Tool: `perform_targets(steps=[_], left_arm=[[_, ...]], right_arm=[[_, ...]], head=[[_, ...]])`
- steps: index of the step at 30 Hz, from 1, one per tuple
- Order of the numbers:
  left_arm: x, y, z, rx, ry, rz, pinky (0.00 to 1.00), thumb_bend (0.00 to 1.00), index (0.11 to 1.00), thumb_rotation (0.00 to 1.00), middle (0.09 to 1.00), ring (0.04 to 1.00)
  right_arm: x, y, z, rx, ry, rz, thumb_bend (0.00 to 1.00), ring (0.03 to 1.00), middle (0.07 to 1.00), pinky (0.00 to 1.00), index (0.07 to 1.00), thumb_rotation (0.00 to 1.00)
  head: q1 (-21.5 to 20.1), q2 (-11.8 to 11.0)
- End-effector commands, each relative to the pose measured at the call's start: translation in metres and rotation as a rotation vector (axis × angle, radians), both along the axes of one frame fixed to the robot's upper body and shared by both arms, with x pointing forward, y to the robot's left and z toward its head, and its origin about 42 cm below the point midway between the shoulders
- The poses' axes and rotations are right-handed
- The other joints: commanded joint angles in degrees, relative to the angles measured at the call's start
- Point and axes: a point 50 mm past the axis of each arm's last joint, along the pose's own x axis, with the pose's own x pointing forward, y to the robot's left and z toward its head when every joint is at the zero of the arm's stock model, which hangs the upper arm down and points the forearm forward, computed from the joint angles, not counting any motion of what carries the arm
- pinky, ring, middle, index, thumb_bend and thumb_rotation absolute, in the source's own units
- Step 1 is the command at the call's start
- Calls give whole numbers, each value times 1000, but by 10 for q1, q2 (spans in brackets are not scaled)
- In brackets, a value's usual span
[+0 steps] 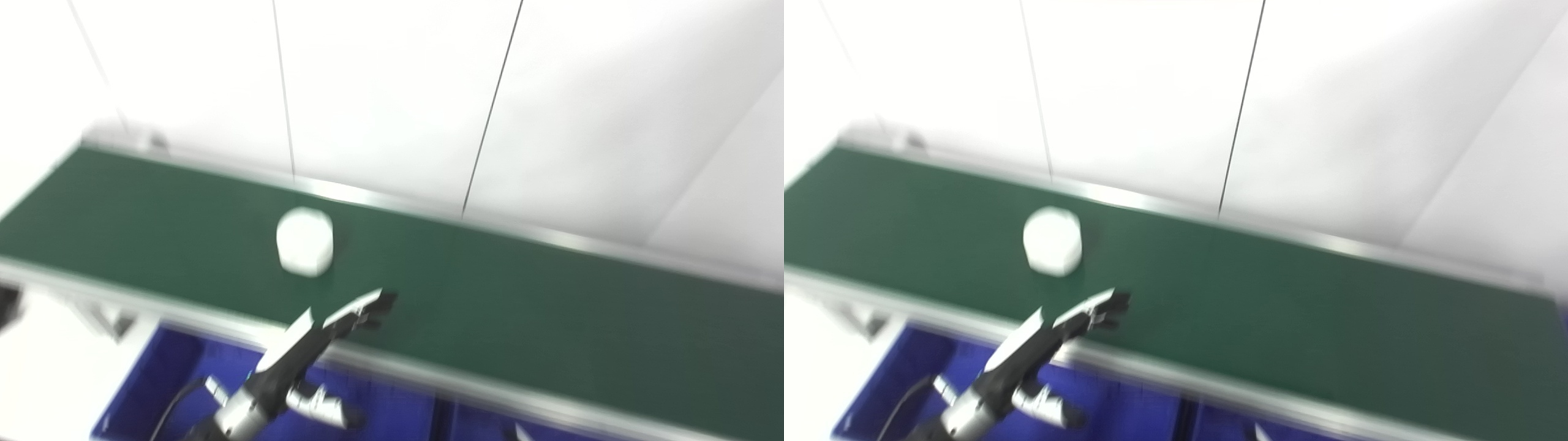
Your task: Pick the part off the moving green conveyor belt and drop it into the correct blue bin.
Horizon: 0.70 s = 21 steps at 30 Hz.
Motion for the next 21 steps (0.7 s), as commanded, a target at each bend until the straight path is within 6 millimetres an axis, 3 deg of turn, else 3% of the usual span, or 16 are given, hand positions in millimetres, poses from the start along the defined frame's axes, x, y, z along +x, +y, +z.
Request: perform_targets(steps=[1, 9, 17, 21], left_arm=[[16, 6, 30, -13, -133, -14, 814, 808, 919, 625, 921, 895], [52, 29, 70, 75, -256, 23, 849, 759, 939, 654, 950, 925], [94, 48, 101, 222, -296, 70, 882, 736, 949, 547, 961, 939], [114, 56, 106, 312, -284, 110, 875, 752, 948, 408, 956, 930]], right_arm=[[6, 3, 7, 32, -74, 13, 810, 869, 913, 769, 930, 559], [7, 8, 3, 76, -131, -18, 790, 843, 882, 741, 892, 520], [7, 12, 3, 87, -170, -28, 777, 833, 870, 733, 885, 549], [8, 13, 4, 88, -163, -34, 787, 825, 864, 724, 879, 541]], head=[[-4, -2], [-13, -4], [-17, 5], [-15, 10]])
